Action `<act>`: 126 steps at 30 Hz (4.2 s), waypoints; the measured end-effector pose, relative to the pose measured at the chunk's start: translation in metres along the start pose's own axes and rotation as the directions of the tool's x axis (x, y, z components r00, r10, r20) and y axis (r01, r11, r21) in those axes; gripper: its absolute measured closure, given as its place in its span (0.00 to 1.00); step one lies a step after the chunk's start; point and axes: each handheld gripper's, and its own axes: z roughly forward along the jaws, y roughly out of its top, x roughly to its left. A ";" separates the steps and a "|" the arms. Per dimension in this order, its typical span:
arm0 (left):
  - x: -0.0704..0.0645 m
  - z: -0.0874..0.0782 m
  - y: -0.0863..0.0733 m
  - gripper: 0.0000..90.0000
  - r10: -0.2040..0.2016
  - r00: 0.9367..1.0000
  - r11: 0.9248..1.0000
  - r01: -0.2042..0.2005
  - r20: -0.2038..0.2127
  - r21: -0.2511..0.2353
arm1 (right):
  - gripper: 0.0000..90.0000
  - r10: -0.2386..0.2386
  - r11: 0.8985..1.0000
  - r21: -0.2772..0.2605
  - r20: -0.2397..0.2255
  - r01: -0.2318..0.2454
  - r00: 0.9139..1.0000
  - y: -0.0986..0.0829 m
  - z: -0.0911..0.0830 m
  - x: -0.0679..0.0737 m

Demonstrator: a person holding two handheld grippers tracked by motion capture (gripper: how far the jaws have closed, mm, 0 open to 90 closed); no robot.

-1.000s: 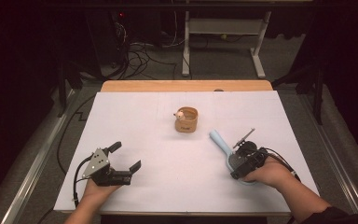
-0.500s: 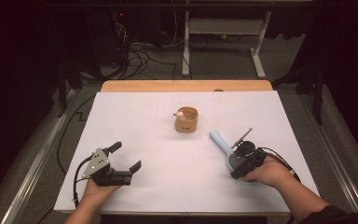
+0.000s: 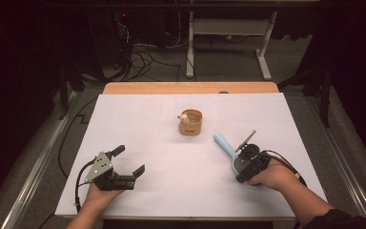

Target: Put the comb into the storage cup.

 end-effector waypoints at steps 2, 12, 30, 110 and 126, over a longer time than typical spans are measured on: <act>0.000 0.000 0.000 0.01 -0.004 1.000 1.000 0.004 0.000 -0.002 | 0.18 0.003 1.000 0.005 -0.003 -0.003 1.000 0.001 0.000 0.000; -0.001 0.000 0.000 0.01 -0.003 1.000 1.000 0.003 0.007 -0.002 | 0.21 0.015 0.999 0.052 -0.002 -0.015 1.000 0.008 0.000 0.000; -0.001 0.000 0.000 0.01 0.000 1.000 1.000 0.000 0.014 0.000 | 0.22 0.016 0.997 0.074 -0.006 -0.015 1.000 0.011 0.000 -0.001; -0.009 0.008 0.039 0.03 0.142 0.988 0.988 -0.145 -0.062 -0.044 | 0.23 -0.150 0.987 -0.070 -0.064 0.146 0.987 0.038 -0.064 0.051; -0.035 0.054 0.030 0.04 0.250 0.967 0.968 -0.251 -0.052 -0.007 | 0.23 -0.203 0.977 -0.078 -0.088 0.197 0.975 0.059 -0.062 0.065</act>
